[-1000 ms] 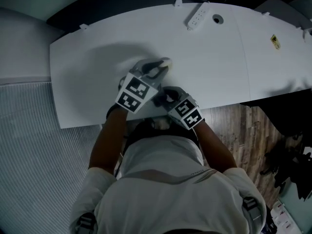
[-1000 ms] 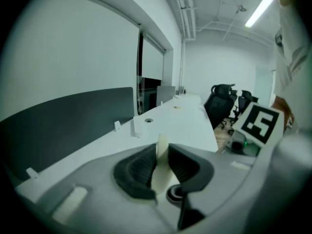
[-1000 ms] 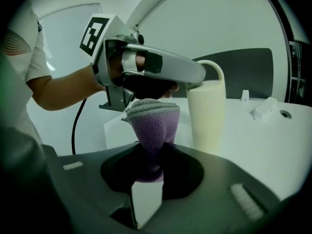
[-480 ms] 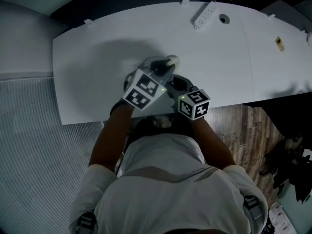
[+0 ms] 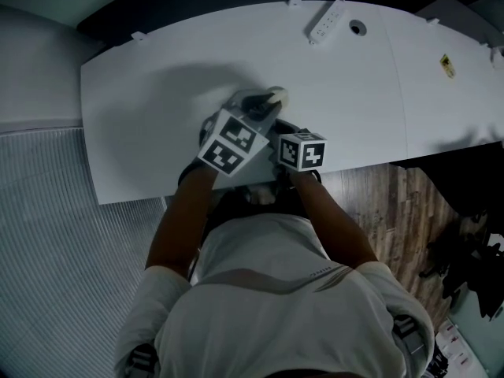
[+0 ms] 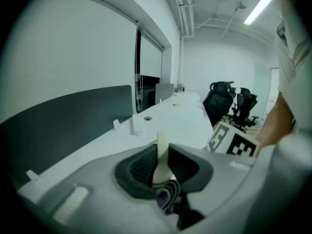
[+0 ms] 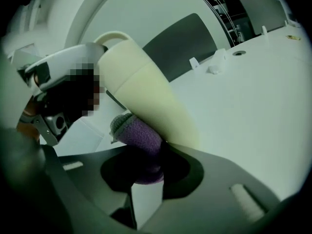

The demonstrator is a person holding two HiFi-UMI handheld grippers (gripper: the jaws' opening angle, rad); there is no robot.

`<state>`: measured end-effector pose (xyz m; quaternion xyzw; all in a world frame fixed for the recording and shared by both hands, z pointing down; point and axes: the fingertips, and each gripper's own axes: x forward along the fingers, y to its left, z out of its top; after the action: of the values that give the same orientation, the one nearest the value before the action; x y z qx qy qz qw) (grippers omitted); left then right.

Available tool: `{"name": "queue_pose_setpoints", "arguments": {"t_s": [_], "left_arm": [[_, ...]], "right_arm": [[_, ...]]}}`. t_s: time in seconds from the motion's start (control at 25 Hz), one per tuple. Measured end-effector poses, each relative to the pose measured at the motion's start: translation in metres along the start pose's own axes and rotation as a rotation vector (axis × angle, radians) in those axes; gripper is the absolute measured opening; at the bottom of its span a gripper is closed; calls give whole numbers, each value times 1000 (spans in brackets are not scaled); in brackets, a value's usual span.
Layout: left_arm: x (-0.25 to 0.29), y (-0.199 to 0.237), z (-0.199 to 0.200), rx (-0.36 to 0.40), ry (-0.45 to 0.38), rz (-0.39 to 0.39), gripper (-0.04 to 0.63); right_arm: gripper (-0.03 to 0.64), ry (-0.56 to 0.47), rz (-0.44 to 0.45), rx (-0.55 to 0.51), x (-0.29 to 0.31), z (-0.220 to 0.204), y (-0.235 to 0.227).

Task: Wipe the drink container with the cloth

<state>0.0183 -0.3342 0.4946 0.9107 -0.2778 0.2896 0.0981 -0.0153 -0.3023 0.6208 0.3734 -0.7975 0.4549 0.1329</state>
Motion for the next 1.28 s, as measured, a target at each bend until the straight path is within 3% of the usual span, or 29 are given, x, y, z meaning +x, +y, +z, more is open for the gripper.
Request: {"name": "queue_pose_setpoints", "arguments": {"t_s": [0.2, 0.4, 0.52, 0.72, 0.88, 1.08, 1.28], "left_arm": [[-1, -1, 0, -9, 5, -8, 66], [-1, -1, -1, -14, 9, -7, 67], [-2, -1, -1, -22, 18, -13, 67], [-1, 0, -1, -26, 26, -12, 69], [-1, 1, -1, -31, 19, -2, 67], [0, -2, 1, -29, 18, 5, 67], [0, -1, 0, -28, 20, 12, 66]], "right_arm": [[100, 32, -26, 56, 8, -14, -13], [98, 50, 89, 120, -11, -19, 0], [98, -34, 156, 167, -54, -10, 15], [97, -190, 181, 193, -104, 19, 22], [97, -214, 92, -38, -110, 39, 20], [98, -128, 8, -411, -97, 48, 24], [98, -60, -26, -508, -78, 42, 20]]}}
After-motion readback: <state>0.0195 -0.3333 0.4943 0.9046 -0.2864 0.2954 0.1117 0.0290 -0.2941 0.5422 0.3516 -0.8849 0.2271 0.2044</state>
